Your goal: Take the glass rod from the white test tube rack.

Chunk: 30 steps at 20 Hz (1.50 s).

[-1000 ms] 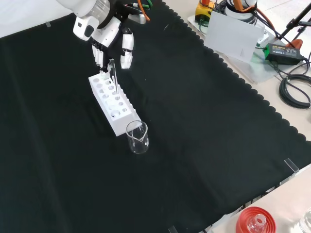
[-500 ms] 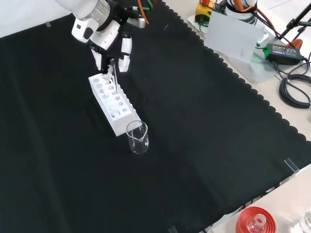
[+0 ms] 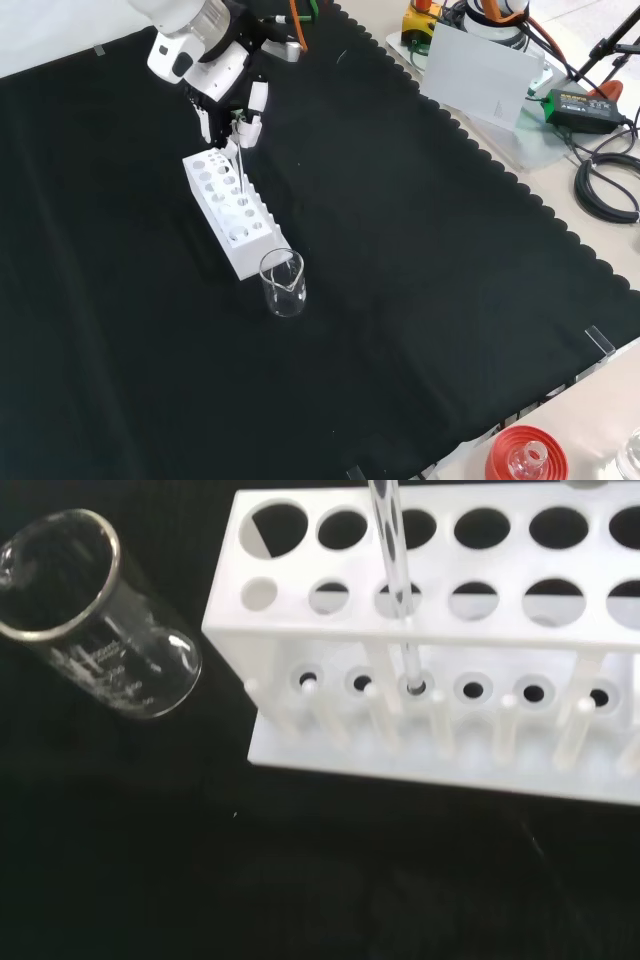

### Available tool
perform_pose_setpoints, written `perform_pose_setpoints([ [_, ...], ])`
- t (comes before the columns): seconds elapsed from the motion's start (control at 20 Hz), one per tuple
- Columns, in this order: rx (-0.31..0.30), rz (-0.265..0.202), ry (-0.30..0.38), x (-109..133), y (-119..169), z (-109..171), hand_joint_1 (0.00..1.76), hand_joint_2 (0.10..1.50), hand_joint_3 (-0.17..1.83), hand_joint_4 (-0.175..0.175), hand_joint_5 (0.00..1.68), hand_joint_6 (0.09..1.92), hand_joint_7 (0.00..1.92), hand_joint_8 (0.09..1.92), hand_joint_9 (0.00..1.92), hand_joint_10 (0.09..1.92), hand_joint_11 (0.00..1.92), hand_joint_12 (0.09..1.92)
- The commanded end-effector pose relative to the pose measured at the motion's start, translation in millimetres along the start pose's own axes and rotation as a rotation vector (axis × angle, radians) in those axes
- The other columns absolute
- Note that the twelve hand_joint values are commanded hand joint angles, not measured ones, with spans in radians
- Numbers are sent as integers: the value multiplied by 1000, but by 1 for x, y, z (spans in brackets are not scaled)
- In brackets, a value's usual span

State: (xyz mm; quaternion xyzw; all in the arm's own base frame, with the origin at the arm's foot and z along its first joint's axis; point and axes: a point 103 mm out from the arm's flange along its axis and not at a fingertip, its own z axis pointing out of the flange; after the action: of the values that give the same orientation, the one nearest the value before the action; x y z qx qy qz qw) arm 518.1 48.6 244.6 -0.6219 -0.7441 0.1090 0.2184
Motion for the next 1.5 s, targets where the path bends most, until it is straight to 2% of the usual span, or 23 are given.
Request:
perform_pose_setpoints([
  [0.05,-95,8,23,-2,-1,-3,1251,1073,-62,-175,1079,788,1224,751,1541,481,1639,611],
  [0.2,-151,11,53,-1,-1,-8,1293,1067,-48,-175,1064,720,1217,813,1516,612,1552,630],
  [0.4,-207,-1,50,5,-6,-18,1301,1072,-56,-175,1058,660,1229,863,1558,691,1550,669],
  [0.9,-257,1,-11,21,-27,-40,1304,1089,-91,-175,1077,594,1219,904,1640,667,1577,668],
  [1.5,-311,20,-27,28,-69,-63,1302,1091,-77,-175,1071,583,1189,964,1682,650,1592,690],
])
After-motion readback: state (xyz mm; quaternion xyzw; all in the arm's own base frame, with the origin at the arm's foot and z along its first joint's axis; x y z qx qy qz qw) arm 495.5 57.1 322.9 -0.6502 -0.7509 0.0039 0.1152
